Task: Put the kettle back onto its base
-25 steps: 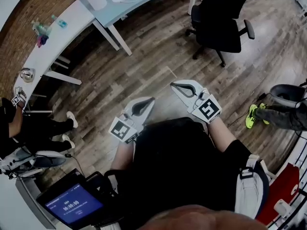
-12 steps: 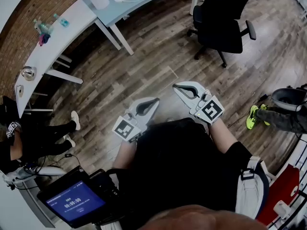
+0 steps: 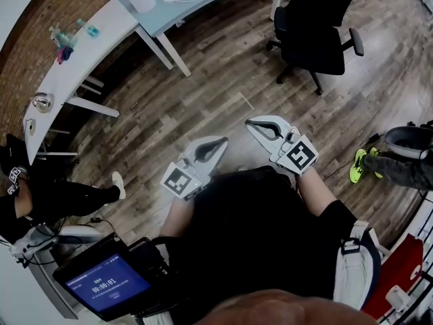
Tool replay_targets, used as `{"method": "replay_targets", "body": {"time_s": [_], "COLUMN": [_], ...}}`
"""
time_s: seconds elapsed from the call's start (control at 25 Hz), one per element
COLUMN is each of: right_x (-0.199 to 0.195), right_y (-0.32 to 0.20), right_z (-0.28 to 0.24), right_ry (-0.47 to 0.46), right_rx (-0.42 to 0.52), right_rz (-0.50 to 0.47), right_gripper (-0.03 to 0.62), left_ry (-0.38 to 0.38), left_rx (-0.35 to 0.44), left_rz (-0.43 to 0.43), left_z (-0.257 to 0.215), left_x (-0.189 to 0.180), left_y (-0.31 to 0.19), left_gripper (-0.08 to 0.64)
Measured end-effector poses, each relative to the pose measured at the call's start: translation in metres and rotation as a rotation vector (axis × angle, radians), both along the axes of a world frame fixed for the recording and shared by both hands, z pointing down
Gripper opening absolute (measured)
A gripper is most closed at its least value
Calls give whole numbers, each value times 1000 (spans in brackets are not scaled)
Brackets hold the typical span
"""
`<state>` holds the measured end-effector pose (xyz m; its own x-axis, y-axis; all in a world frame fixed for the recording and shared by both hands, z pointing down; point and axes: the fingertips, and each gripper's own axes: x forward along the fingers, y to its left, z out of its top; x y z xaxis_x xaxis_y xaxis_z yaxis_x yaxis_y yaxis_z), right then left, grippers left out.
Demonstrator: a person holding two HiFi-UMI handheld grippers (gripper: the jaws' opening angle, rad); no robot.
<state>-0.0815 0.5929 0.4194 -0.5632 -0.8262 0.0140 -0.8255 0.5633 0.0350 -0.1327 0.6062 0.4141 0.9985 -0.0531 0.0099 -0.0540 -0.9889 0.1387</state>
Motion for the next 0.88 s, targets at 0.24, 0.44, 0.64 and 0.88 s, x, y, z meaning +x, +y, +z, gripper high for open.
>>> {"method": "replay_targets", "body": {"time_s": [0.24, 0.44, 0.64, 0.88], "right_x": [2, 6, 27, 22], "right_y": [-4, -14, -16, -11], "right_z": [4, 3, 8, 6], "right_ry": [-20, -23, -58, -47], "right_rx": [-23, -6, -30, -9], "right_rz": [-16, -21, 48, 37], "right_gripper": [5, 5, 5, 5], "left_ry": [-23, -17, 3, -3], "left_rx": [-2, -16, -53, -45], "left_rz": [-6, -22, -25, -18], "left_z": [5, 4, -5, -3], "left_x": [1, -2, -6, -7], "left_y": [-1, -5, -2, -3], "left_gripper": [2, 2, 2, 2]}}
